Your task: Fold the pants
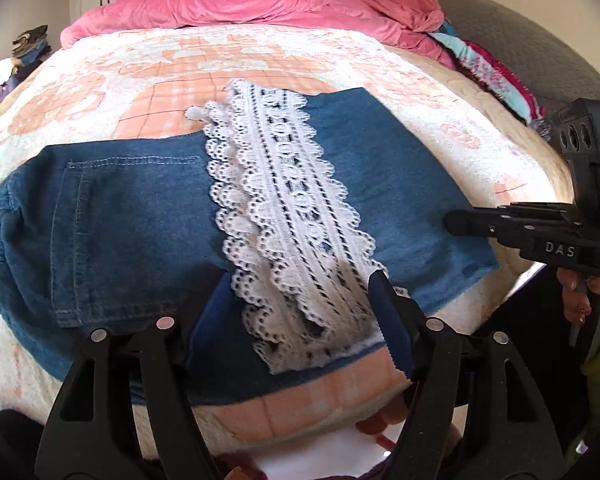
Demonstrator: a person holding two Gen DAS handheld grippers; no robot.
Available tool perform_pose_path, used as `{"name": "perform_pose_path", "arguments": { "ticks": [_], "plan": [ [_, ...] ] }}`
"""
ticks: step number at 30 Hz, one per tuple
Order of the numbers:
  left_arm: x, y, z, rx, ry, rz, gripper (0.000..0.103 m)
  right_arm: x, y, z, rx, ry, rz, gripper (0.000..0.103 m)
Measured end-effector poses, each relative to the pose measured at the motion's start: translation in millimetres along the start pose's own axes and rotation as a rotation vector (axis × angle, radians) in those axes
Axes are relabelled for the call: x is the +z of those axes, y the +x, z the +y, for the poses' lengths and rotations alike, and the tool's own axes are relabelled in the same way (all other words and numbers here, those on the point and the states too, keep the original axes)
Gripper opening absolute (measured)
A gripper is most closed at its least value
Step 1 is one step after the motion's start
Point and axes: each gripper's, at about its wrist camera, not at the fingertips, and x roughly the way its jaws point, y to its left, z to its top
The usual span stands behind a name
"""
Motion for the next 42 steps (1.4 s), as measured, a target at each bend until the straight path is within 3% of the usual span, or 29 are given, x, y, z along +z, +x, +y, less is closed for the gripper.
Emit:
{"name": "perform_pose_path", "arguments": {
  "ticks": [3, 9, 14, 16, 18, 24, 26, 28, 35, 42],
  "plan": [
    [-7.6, 1.7, -7.6, -0.001, 0.018, 0.012, 0.062, -4.7, -0.3, -5.1, -0.078, -0.009, 0.009, 0.009],
    [-8.4, 3.3, -6.4, -0.007, 0.015, 0.016, 0.063, -6.3, 7.1, -16.4, -0.055, 0.040, 0.047, 0.013],
    [-9.4, 1.2, -5.6, -0.014, 0.006, 0.014, 0.064, -1.6, -0.8, -20.2, -0.023, 0.075, 0.005, 0.035],
    [-9.7, -0.8, -4.0, -0.019, -0.002, 0.012, 0.064, 0.1, -6.0, -17.6, -0.073, 0.053, -0.025, 0.056],
    [-10.0, -3.7, -4.0, -0.023, -0.010, 0.008, 0.065, 1.7, -10.6, -15.5, -0.101, 0.044, -0.054, 0.059],
    [-6.6, -21.1, -1.6, -0.003, -0.012, -0.035, 0.068, 5.1, -15.9, -15.5, -0.125, 0.046, -0.101, 0.081],
    [-4.7, -27.8, 0.4, 0.005, -0.014, -0.050, 0.071, 5.8, -17.9, -15.3, -0.130, 0.048, -0.116, 0.082],
    [-2.7, -36.0, 5.1, 0.030, -0.015, -0.071, 0.072, 6.1, -18.3, -14.2, -0.135, 0.049, -0.122, 0.092],
    [-1.9, -67.1, 31.1, 0.110, -0.055, -0.134, 0.087, 8.3, -22.5, 0.2, -0.164, 0.002, -0.162, 0.093],
    [-8.3, -93.0, 63.9, 0.157, -0.121, -0.173, 0.092, 15.9, -21.4, 18.2, -0.177, -0.045, -0.169, 0.093]
  ]
}}
